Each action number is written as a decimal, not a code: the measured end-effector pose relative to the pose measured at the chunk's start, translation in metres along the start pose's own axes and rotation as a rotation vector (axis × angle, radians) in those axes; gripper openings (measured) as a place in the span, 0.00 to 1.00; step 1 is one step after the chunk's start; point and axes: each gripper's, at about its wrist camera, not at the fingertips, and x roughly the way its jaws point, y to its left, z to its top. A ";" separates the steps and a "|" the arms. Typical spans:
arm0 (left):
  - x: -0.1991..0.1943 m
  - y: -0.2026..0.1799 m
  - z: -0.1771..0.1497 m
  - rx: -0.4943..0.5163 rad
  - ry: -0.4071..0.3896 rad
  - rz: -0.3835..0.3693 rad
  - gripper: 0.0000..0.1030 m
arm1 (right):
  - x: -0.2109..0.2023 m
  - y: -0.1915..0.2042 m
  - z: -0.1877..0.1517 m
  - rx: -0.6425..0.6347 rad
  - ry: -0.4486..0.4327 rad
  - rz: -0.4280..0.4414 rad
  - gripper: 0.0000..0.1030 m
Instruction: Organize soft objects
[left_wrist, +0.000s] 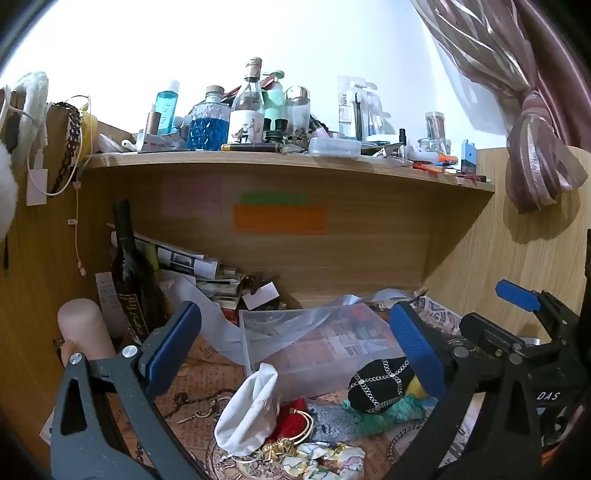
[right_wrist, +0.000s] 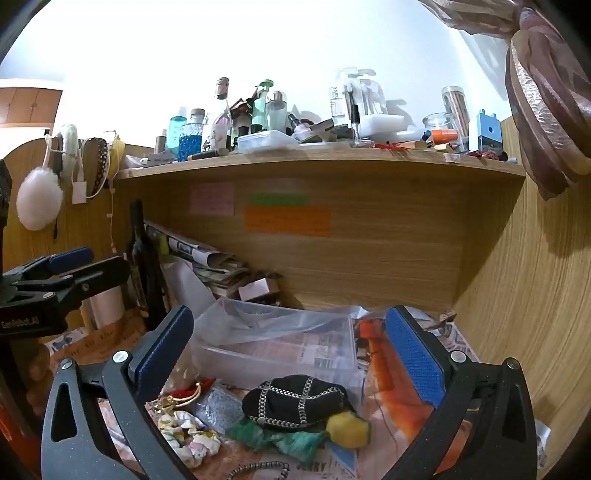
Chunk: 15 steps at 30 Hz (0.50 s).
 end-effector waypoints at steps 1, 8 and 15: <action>0.000 0.000 0.000 -0.005 -0.009 0.001 1.00 | 0.000 0.000 0.000 0.000 0.000 0.001 1.00; 0.002 -0.005 0.000 -0.008 0.001 0.006 1.00 | 0.001 -0.001 0.001 0.005 -0.002 -0.001 1.00; 0.002 -0.003 0.003 -0.004 -0.002 0.008 1.00 | 0.001 -0.004 0.003 0.019 -0.009 0.001 1.00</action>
